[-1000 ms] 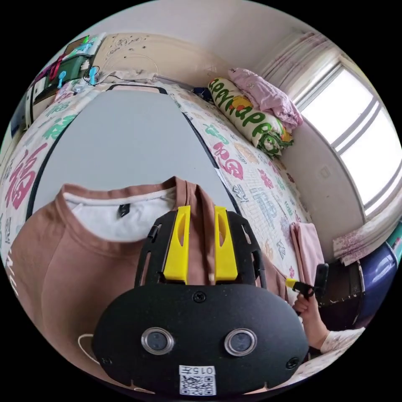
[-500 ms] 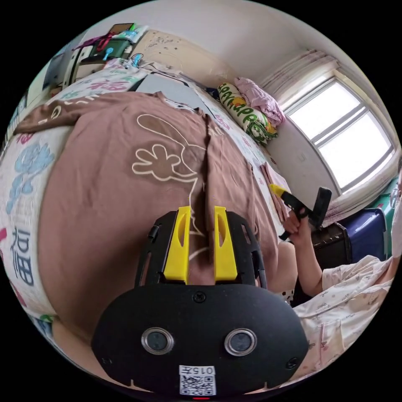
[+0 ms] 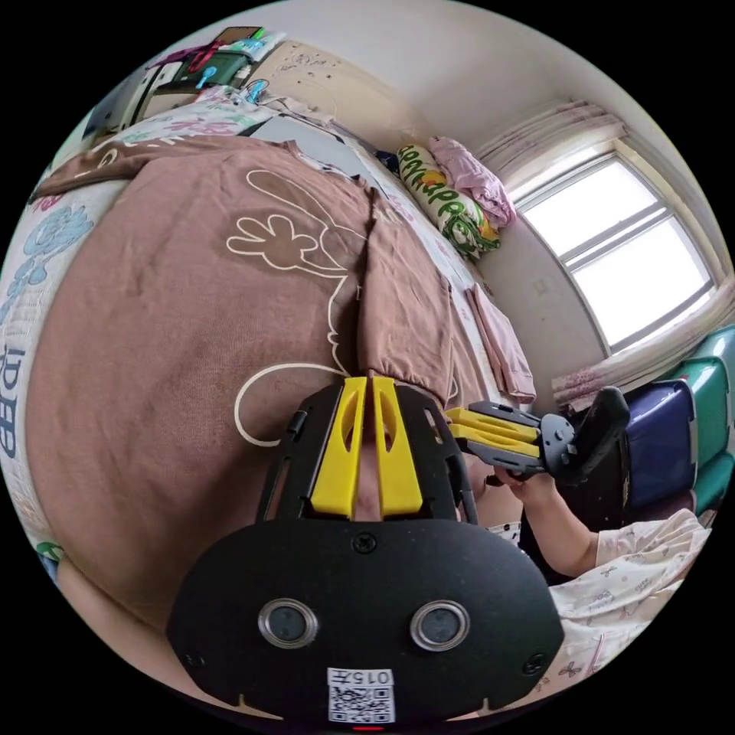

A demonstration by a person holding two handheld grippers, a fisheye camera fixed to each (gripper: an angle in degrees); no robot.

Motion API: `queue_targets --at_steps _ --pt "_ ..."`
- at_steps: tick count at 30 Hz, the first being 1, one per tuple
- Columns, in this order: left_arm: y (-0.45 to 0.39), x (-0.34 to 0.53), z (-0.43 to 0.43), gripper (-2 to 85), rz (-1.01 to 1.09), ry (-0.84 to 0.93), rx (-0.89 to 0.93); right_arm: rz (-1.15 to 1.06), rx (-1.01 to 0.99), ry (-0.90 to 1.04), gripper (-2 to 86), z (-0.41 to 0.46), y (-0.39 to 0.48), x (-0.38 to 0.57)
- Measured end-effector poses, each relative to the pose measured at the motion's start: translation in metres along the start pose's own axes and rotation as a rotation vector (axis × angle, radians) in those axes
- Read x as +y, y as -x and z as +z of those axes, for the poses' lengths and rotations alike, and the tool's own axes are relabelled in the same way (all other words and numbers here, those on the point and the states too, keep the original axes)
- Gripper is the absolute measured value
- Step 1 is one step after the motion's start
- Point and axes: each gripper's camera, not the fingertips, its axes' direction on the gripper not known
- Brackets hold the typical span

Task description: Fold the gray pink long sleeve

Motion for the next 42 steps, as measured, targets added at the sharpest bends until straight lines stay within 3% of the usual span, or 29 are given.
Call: queue_targets --at_steps 5,17,20,23,29,36,40,42 --pt "-0.019 0.034 -0.014 -0.2 0.084 -0.026 0.008 0.041 -0.062 -0.060 1.3 -0.002 0.028 0.037" --pt "0.002 0.109 0.037 0.2 0.073 0.051 -0.057 0.088 -0.128 0.057 5.4 0.066 0.061 0.089" --pt "-0.004 0.126 0.019 0.4 0.090 -0.019 -0.159 0.093 -0.123 0.027 5.4 0.056 0.064 0.102" --pt "-0.011 0.131 0.017 1.4 0.133 -0.041 -0.141 0.084 -0.066 -0.006 3.0 0.059 0.067 0.101" --pt "-0.010 0.142 0.075 1.5 0.204 0.077 -0.111 0.054 -0.055 0.122 -0.1 0.117 0.077 0.091" --pt "-0.004 0.193 0.096 0.8 0.307 0.112 -0.242 0.114 -0.083 0.150 -0.5 0.130 0.064 0.105" --pt "0.022 0.204 0.093 1.3 0.274 0.103 -0.157 0.078 -0.106 0.225 -0.5 0.131 0.057 0.093" --pt "0.079 0.201 0.046 3.0 0.155 -0.082 -0.032 0.102 -0.189 0.202 -0.5 0.121 0.041 0.086"
